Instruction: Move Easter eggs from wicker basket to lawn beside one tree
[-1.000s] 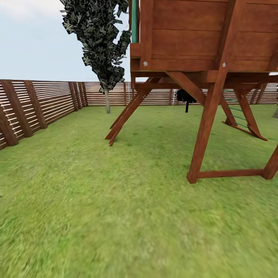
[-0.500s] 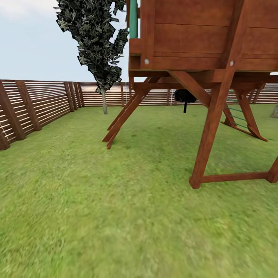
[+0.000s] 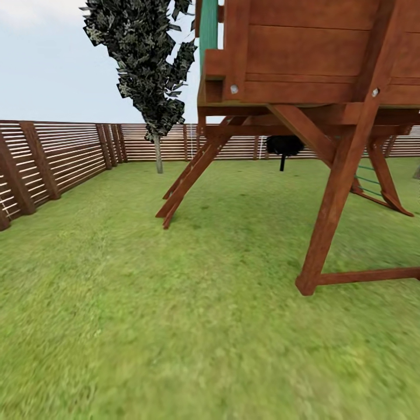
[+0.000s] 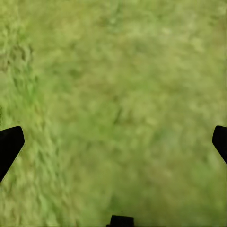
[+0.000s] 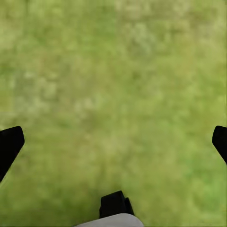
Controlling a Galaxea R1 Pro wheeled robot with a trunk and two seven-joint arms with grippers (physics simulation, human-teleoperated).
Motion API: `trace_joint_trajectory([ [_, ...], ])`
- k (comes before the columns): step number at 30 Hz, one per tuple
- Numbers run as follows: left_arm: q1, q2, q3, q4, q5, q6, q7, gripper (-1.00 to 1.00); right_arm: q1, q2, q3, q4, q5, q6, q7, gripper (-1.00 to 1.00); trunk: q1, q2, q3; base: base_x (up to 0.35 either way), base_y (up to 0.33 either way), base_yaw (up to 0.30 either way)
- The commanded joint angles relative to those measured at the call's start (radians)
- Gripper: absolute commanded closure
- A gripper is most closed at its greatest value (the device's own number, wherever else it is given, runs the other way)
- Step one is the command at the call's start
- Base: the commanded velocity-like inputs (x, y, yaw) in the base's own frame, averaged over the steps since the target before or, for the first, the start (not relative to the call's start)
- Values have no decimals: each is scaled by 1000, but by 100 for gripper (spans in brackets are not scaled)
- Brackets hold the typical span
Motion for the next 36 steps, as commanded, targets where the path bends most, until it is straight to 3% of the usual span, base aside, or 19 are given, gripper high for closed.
trace_joint_trajectory([
  [1,0,0,0,-1,-1,-2,3,-100,0,0,1,0,-10,-4,0,-100,1,0,-1,309,159,-83],
  [7,0,-1,1,-3,4,-13,3,-100,0,-1,1,0,-10,-4,0,-100,1,0,-1,239,105,-119],
  [22,0,-9,1,-8,9,-49,3,-100,0,0,1,0,-10,-4,0,-100,1,0,-1,10,4,-4],
  [36,0,-10,-3,-15,6,-47,12,-100,0,-1,2,1,-10,-4,0,-100,54,-98,-45,0,0,0],
])
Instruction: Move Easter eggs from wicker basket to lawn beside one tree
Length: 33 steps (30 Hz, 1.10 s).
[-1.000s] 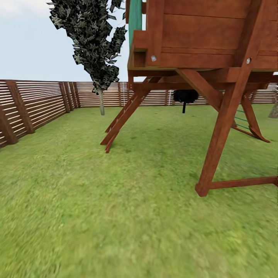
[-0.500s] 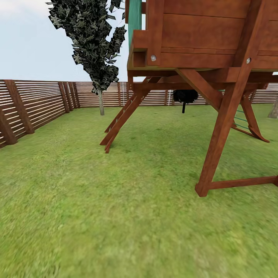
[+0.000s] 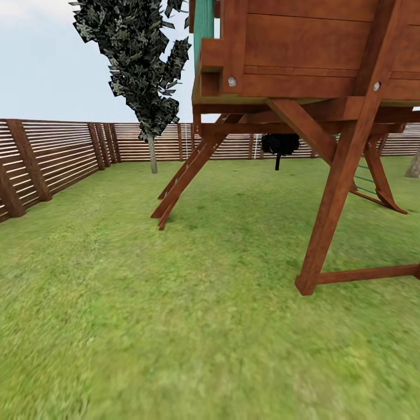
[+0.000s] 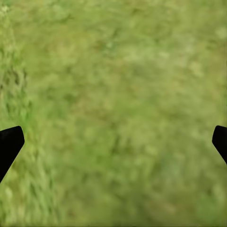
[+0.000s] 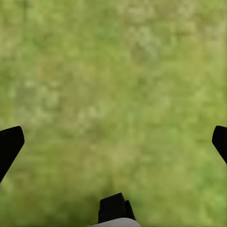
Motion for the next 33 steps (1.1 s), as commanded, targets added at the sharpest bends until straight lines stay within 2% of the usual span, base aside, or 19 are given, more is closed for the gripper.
trace_joint_trajectory([
  [1,0,0,0,-1,-2,-1,3,-100,0,0,1,0,-10,-4,0,-100,4,-8,-4,0,0,0],
  [7,0,2,1,5,-6,0,3,-100,0,-6,3,-7,-9,-7,1,-100,27,-50,-23,0,0,0],
  [15,-7,20,7,-39,-4,2,6,-100,-3,-4,6,-102,-7,-9,2,-100,58,-106,-48,0,0,0],
  [18,-31,23,7,-46,-6,5,26,-100,-10,-1,17,-156,17,-7,1,-100,69,-127,-57,0,0,0],
  [20,-71,25,8,-44,-7,18,53,-100,-35,1,37,-172,43,-3,0,-100,77,-141,-64,0,0,0],
  [23,-89,33,8,-40,-5,23,57,-100,-64,2,46,-171,53,-2,-2,-100,88,-162,-73,0,0,0],
  [24,-93,43,8,-31,-3,24,56,-100,-78,2,48,-164,55,-1,-2,-100,92,-169,-76,0,0,0],
  [26,-96,53,8,-18,-1,26,54,-100,-103,-1,49,-123,56,1,-3,-100,100,-183,-82,0,0,0],
  [29,-98,56,7,1,-2,29,53,-100,-138,-3,49,-65,58,4,-3,-100,111,-204,-92,0,0,0],
  [33,-101,57,6,18,0,31,53,-100,-155,-1,49,-37,67,6,-3,-100,127,-232,-104,0,0,0],
])
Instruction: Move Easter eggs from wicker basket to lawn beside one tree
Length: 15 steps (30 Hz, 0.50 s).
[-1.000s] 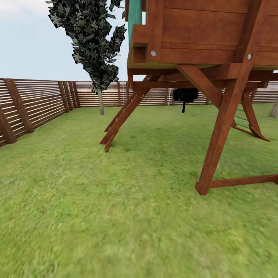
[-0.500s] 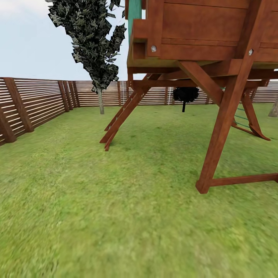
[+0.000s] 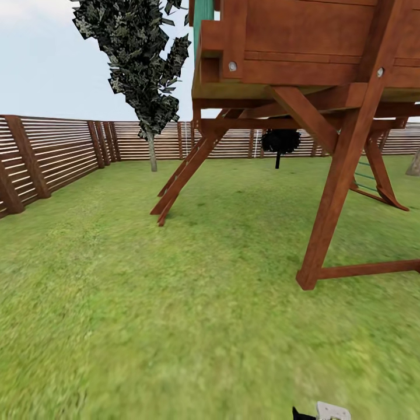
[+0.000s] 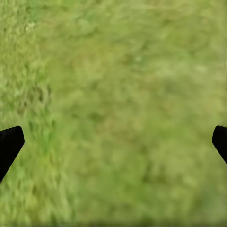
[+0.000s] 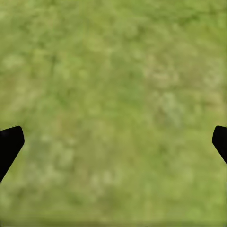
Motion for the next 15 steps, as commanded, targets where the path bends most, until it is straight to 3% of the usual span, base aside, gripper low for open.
trace_joint_trajectory([
  [1,-1,0,0,3,0,-3,2,-100,-2,0,0,3,-5,-3,0,-100,4,-8,-4,0,0,0],
  [15,-2,-15,-5,43,0,-10,1,-100,-4,2,3,10,-3,-18,3,-100,57,-106,-48,0,0,0],
])
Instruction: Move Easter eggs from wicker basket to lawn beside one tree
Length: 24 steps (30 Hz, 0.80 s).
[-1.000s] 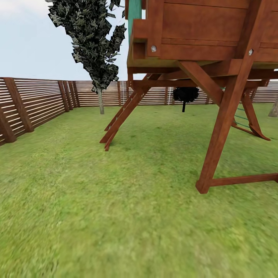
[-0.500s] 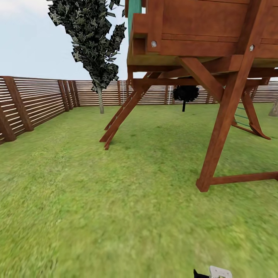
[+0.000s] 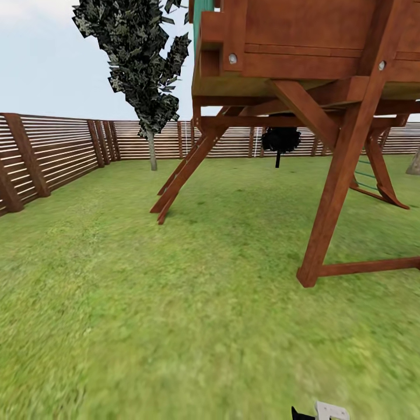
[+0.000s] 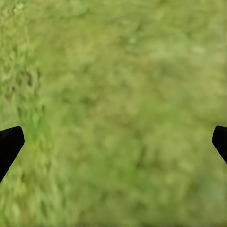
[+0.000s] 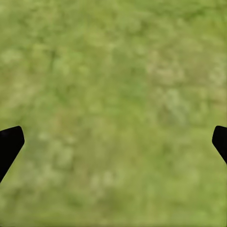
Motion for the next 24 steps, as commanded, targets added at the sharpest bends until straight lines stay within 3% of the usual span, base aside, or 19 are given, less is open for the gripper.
trace_joint_trajectory([
  [1,-1,0,0,1,0,-5,2,-100,-1,0,0,0,-7,-4,0,-100,4,-8,-4,0,0,0],
  [24,-1,1,0,1,1,-13,3,-100,-1,2,2,3,-9,-5,0,-100,92,-169,-98,0,0,0],
])
